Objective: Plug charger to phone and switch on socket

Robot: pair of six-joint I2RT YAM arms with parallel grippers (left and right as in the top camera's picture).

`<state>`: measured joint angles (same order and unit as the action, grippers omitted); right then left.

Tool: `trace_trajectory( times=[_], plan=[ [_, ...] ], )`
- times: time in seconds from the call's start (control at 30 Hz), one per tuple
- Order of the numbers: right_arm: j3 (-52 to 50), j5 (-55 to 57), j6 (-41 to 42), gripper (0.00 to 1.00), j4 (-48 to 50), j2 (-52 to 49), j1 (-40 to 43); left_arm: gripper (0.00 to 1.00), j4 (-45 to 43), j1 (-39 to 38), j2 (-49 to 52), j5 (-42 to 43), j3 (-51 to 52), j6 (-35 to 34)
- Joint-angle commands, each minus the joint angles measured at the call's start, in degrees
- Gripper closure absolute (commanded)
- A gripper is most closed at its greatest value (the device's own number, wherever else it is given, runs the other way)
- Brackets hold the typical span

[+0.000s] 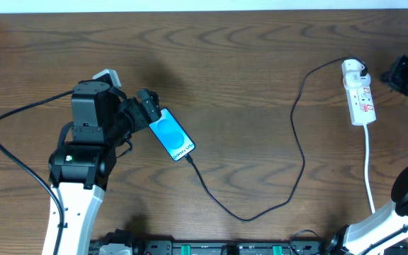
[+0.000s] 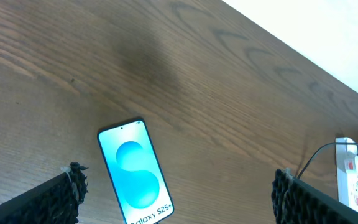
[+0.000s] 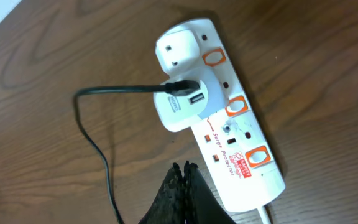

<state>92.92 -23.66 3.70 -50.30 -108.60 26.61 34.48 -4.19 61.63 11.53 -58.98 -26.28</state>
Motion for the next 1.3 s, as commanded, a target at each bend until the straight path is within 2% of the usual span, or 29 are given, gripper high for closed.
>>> trace_trajectory(
  times=[0.0,0.57,1.27],
  plan=[
    [-2.71,-1.14,0.98,0.99,1.86,0.61,0.87,0.04,0.02,0.13,-0.26,-0.24,-1.25,0.76],
    [-3.76,-3.76,1.03,0.99,6.32,-5.84,1.86,0.04,0.02,0.13,-0.26,-0.24,-1.25,0.74],
    [-3.76,-3.63,7.04,0.99,12.94,-13.35,3.02,0.04,0.02,0.13,-0.26,-0.24,-1.25,0.74]
  ],
)
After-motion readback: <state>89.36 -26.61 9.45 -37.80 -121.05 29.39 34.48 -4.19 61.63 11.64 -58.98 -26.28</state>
